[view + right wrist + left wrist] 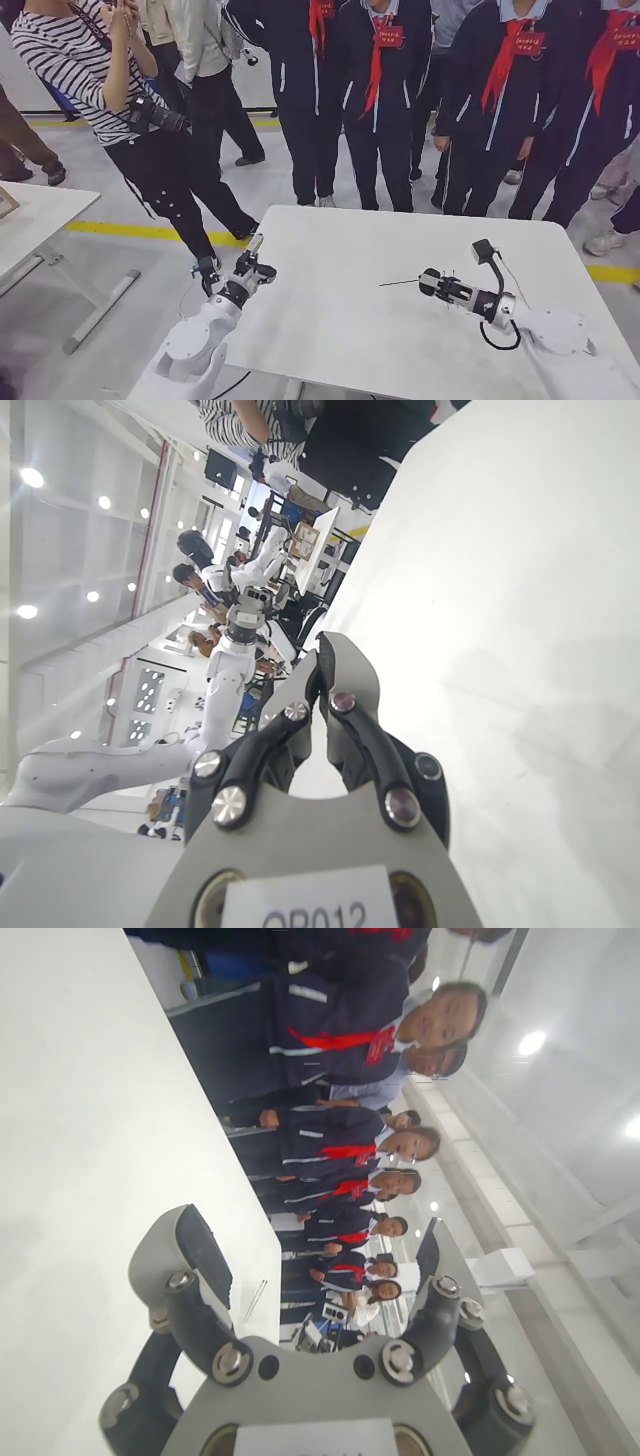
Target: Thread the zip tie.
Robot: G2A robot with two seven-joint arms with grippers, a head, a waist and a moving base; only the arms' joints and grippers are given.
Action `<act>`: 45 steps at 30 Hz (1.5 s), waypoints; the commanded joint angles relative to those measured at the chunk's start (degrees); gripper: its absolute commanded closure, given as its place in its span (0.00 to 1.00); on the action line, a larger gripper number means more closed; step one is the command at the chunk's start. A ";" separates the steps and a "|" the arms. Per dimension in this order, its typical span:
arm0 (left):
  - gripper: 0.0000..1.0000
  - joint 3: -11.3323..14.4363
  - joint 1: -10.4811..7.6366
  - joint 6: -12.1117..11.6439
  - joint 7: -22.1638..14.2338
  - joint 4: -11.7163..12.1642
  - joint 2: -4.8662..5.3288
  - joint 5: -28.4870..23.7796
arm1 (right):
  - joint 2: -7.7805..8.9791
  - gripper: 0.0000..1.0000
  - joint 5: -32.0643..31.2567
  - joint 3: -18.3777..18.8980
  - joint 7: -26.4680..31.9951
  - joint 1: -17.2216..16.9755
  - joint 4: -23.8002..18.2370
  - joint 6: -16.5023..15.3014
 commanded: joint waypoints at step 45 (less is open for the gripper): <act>0.00 7.70 -1.43 14.78 -9.69 -6.64 1.25 -5.23 | 0.78 1.00 -33.76 -8.26 -20.52 -0.96 -12.35 0.10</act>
